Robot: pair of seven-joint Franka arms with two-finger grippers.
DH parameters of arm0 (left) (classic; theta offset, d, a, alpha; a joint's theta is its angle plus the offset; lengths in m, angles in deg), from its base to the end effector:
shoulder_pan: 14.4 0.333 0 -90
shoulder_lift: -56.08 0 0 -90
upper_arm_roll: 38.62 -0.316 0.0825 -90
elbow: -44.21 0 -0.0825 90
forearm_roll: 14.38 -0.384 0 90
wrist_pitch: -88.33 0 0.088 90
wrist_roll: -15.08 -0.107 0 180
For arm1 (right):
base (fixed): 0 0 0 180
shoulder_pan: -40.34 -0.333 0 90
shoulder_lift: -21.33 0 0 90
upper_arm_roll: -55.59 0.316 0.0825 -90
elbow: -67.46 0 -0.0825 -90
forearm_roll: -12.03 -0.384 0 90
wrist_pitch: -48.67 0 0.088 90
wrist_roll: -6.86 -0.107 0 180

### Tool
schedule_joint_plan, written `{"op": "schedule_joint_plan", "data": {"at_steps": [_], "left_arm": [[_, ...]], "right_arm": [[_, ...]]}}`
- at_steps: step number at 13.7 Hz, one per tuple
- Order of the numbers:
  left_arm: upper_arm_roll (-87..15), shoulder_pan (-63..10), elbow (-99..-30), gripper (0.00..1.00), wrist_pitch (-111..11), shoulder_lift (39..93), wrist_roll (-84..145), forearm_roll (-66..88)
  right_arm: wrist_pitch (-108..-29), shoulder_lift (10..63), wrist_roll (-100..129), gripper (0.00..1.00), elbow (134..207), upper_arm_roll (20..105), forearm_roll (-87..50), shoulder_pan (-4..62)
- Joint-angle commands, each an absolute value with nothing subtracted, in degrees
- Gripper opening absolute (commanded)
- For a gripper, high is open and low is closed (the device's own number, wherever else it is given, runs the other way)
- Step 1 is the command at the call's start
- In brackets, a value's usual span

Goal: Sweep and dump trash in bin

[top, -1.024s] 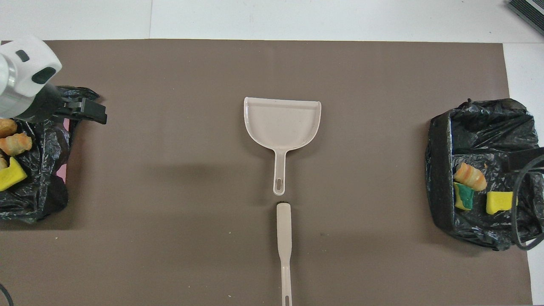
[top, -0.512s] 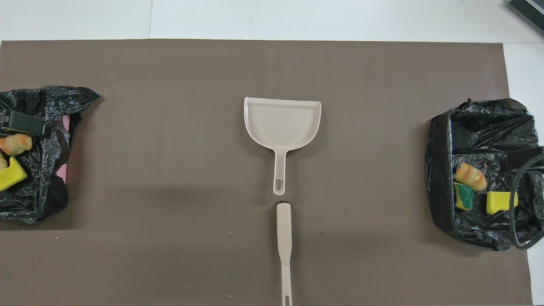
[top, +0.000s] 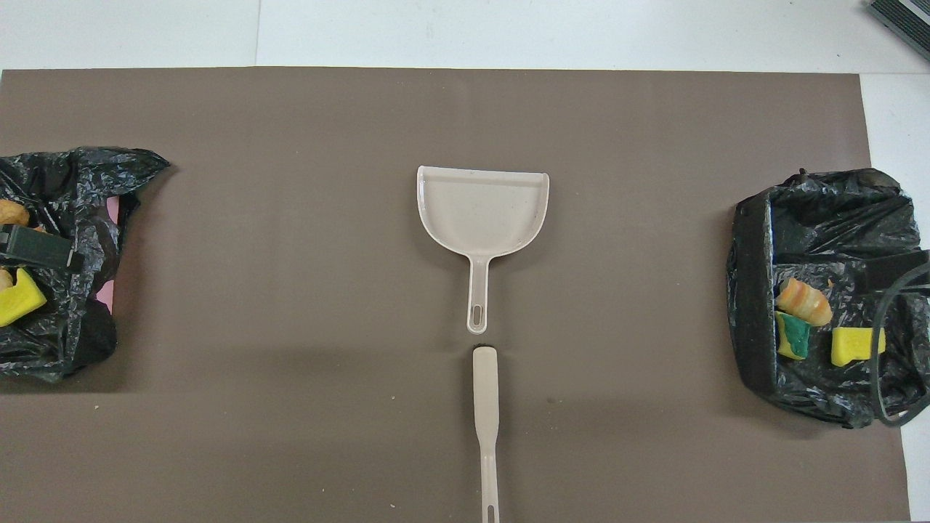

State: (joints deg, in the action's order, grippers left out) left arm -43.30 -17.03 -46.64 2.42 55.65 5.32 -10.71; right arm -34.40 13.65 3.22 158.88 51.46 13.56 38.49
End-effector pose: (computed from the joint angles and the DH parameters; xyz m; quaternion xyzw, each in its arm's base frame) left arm 0.5439 0.0124 0.6159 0.9964 -0.0682 -0.0358 0.0362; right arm 0.4985 -0.0259 0.6729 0.9986 -0.0528 -0.0059 0.0085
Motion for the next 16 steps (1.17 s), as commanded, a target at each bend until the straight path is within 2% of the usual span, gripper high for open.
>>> {"op": "schedule_joint_plan", "data": {"at_steps": [1,16], "left_arm": [[-43.10,-17.82,-48.07,1.00,2.81,54.06,4.80,-12.45],[-43.02,-17.47,-48.69,1.00,2.64,52.66,2.51,-14.29]], "right_arm": [[-35.44,12.80,3.87,1.00,160.01,52.08,14.05,39.11],[-35.44,12.80,3.87,1.00,160.01,52.08,14.05,39.11]]}}
